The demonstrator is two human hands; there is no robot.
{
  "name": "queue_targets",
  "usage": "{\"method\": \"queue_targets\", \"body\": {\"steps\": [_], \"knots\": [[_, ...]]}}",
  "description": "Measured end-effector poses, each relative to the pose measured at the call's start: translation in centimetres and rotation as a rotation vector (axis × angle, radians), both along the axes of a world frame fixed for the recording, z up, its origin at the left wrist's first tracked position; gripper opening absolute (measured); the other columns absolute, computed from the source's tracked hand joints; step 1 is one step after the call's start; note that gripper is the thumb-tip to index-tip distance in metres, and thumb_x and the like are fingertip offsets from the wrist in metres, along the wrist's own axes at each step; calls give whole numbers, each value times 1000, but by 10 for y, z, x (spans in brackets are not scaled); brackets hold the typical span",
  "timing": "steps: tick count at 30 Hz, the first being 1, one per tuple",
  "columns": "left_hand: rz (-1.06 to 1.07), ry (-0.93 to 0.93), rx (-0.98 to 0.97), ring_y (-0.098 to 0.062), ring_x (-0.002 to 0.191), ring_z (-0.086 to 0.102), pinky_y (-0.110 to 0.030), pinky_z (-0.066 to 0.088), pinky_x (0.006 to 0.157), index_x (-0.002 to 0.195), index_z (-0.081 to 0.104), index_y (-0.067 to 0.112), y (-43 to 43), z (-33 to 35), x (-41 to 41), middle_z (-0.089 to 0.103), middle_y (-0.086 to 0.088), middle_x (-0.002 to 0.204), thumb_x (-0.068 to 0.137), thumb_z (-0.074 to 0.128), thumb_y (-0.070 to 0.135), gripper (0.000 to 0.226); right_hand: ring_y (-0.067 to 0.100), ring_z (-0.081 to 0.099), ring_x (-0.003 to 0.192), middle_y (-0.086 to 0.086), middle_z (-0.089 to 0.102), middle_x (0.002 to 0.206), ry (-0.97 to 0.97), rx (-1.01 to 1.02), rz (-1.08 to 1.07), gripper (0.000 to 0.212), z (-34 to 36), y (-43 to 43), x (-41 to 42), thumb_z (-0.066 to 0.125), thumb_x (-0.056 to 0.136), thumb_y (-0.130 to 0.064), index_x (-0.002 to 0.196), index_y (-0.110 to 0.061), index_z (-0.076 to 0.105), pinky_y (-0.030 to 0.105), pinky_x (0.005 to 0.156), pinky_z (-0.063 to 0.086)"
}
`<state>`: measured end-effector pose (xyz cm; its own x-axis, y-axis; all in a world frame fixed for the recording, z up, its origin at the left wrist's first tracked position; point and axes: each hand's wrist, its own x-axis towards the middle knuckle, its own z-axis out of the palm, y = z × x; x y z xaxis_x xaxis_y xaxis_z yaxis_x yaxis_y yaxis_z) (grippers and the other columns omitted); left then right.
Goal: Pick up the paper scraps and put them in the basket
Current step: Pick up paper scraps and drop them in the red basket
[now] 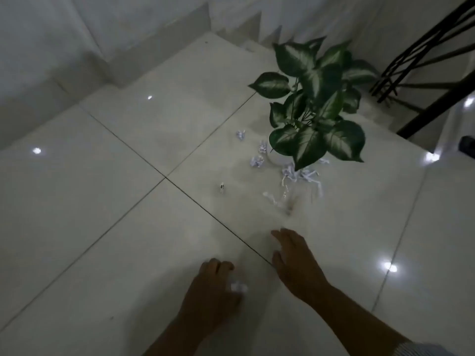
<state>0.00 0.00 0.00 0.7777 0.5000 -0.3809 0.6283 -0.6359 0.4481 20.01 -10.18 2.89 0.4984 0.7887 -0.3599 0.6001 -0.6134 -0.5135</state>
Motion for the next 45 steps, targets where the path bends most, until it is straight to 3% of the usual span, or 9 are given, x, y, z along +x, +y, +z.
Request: {"method": "queue_targets", "body": {"steps": [7, 13, 18, 22, 26, 30, 33, 38, 45], "knots": [[-227, -312, 341, -15, 72, 49, -29, 41, 62, 78, 53, 27, 6, -41, 11, 53, 6, 78, 93, 47, 55, 32, 34, 43, 125, 16, 45, 137, -432, 52, 73, 54, -41, 16, 51, 45, 84, -40, 134, -21, 45, 47, 103, 38], [-241, -285, 321, -8, 68, 47, -25, 29, 65, 80, 42, 28, 19, -43, 13, 51, 10, 74, 87, 52, 37, 15, 35, 41, 124, 17, 42, 138, -379, 79, 20, 54, -37, 28, 67, 51, 87, -40, 135, -18, 43, 46, 100, 41], [94, -350, -9, -9, 75, 39, -24, 31, 68, 77, 40, 24, 29, -32, 19, 44, 6, 81, 94, 41, 38, 22, 32, 52, 101, 13, 56, 116, -412, 125, 3, 40, -51, 36, 66, 42, 88, -31, 121, -13, 56, 40, 83, 44], [277, -522, -94, -11, 68, 45, -18, 36, 62, 74, 43, 15, 36, -24, 23, 47, 2, 75, 93, 53, 14, 21, 36, 56, 70, 14, 57, 83, -481, 200, -48, 10, -59, 38, 77, 60, 82, -1, 90, -6, 64, 41, 66, 47], [460, -484, -94, -11, 54, 46, -17, 35, 50, 71, 44, 16, 51, -17, 25, 51, 2, 59, 93, 58, 19, 26, 33, 57, 75, 16, 58, 84, -300, 270, -21, 8, -53, 35, 71, 56, 87, 5, 88, 0, 61, 32, 71, 40], [155, -385, -16, -3, 76, 53, -15, 41, 65, 96, 54, 30, 47, -12, 14, 57, 13, 84, 91, 54, 41, 12, 24, 53, 80, 11, 58, 88, -79, 275, -5, 24, -43, 35, 50, 38, 90, -18, 90, -4, 58, 33, 75, 41], [-157, -296, 97, -5, 93, 48, -21, 42, 79, 112, 56, 26, 40, -18, 7, 54, 10, 103, 86, 52, 59, 42, 28, 50, 70, 13, 53, 72, 17, 240, -32, 30, -35, 37, 39, 35, 87, -27, 73, -5, 50, 38, 67, 39], [-336, -255, 312, -12, 85, 48, -22, 30, 75, 95, 56, 25, 42, -34, -7, 56, 6, 93, 90, 47, 56, 33, 19, 43, 62, 4, 43, 70, -39, 181, 199, 36, -28, 38, 17, 44, 86, -43, 60, -17, 41, 36, 60, 36], [-327, -308, 439, -14, 75, 45, -27, 32, 77, 83, 48, 20, 41, -45, -4, 58, 1, 79, 100, 29, 42, 33, 23, 52, 66, 4, 55, 72, 44, 95, 429, 19, -36, 19, -15, 41, 98, -31, 85, -18, 36, 35, 58, 38]]}}
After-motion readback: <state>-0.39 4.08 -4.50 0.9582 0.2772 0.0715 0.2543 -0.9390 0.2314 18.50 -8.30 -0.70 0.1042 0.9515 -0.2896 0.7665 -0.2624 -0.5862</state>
